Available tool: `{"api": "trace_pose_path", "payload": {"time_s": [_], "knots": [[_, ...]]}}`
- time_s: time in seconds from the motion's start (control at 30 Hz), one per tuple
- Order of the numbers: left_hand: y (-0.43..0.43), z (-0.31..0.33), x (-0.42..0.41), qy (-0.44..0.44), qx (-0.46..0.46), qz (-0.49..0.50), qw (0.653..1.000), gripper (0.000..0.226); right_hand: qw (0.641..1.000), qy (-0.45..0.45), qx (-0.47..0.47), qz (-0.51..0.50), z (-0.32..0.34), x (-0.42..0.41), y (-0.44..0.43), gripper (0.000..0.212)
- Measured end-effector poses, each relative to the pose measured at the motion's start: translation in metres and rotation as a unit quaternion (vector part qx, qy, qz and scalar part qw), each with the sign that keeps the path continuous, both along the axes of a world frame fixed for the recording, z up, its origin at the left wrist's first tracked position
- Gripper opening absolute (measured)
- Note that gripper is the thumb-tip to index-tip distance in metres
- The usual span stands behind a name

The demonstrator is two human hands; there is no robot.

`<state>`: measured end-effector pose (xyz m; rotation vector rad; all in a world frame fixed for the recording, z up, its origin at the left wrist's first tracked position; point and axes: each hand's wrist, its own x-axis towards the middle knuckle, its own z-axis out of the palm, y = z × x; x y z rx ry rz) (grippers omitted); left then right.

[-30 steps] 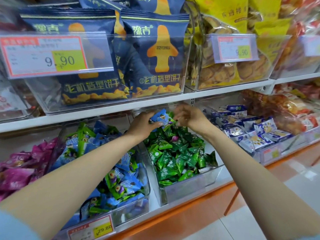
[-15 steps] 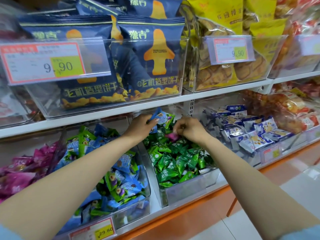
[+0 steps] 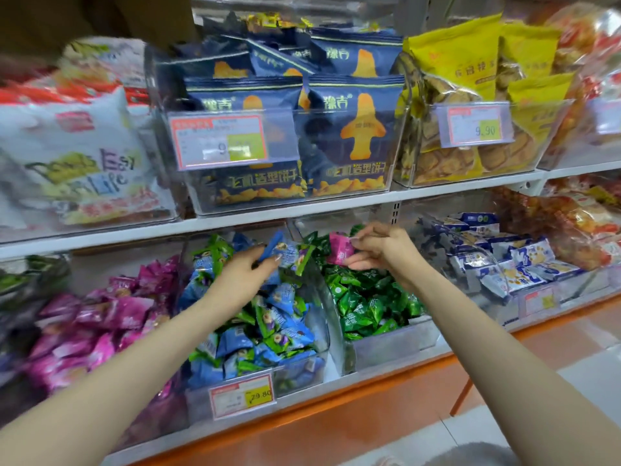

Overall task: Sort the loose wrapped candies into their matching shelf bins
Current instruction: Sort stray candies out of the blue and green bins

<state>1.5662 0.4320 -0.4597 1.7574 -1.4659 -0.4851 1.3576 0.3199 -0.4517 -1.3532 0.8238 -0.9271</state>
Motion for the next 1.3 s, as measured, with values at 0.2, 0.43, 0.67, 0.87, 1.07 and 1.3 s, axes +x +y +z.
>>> {"api": "trace_pose_path", "payload": {"time_s": [0.2,0.43,0.67,0.87,1.07,1.3], "knots": [[-0.006,-0.005,0.034,-0.257,-0.042,0.102,0.960,0.038,1.000,-0.015,0.000,-0.020,-0.003,0.014,0.043,0.010],[-0.004,-0.015,0.039,-0.228,0.188,-0.135,0.946,0.070,0.999,-0.031,-0.016,-0.027,-0.002,0.042,0.075,0.012],[0.057,0.012,0.042,-0.016,-0.017,-0.099,0.995,0.064,0.998,-0.051,-0.018,0.031,0.003,0.093,0.100,0.006],[0.106,0.003,0.084,-0.029,-0.097,0.066,0.993,0.020,0.992,-0.001,-0.046,0.120,0.001,0.134,0.123,0.011],[0.116,0.000,0.149,-0.136,0.148,0.102,0.974,0.046,0.987,0.074,-0.063,0.126,-0.003,0.140,0.126,0.009],[0.097,-0.004,0.124,-0.136,0.008,0.098,0.986,0.032,0.983,0.116,-0.105,0.093,-0.001,0.118,0.116,0.011]]}}
